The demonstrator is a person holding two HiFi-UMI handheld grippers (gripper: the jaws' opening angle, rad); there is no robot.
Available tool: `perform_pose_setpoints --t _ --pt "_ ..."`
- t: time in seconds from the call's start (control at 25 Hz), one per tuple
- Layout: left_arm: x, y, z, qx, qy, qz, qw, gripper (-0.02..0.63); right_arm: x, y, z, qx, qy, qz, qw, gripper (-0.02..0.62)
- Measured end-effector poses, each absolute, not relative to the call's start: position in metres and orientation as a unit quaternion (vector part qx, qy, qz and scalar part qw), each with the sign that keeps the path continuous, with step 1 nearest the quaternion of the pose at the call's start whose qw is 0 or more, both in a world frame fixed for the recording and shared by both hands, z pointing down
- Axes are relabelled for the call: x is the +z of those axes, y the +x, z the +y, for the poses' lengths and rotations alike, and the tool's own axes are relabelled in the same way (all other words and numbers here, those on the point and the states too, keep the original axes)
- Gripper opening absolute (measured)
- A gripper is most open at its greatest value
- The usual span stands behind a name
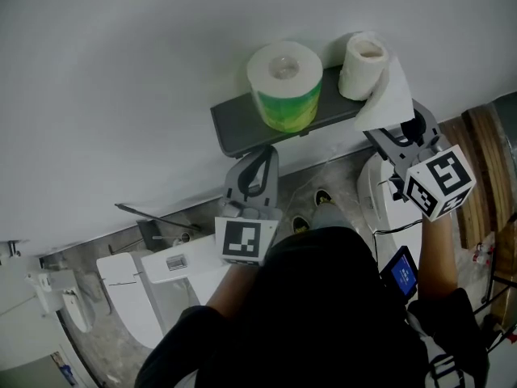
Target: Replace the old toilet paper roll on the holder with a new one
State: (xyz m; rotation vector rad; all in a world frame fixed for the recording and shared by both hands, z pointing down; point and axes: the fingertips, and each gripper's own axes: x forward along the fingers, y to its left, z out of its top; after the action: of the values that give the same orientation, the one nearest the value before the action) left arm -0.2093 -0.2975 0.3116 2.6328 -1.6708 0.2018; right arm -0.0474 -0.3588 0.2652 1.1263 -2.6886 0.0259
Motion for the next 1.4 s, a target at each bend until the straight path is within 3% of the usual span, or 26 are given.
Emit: perform_pose_setpoints --t 0.6,0.96,1.4 --pt "0.317 -0.198 -0.297 0.071 0.849 -0.524 0.009 0.014 0.302 -0.031 -0.322 0.045 0.374 -0.915 0.147 0.255" --pt "0.316 -0.188 -0.298 0.071 0.853 -0.517 0.003 0.014 0.283 -0.033 -0.298 0.046 0.355 -0.926 0.118 0.255" --pt "0.311 -0.194 -0.296 0.061 0.844 -0.532 0.009 0.014 0.237 -0.088 -0.271 0.024 0.271 -0.960 0.061 0.255"
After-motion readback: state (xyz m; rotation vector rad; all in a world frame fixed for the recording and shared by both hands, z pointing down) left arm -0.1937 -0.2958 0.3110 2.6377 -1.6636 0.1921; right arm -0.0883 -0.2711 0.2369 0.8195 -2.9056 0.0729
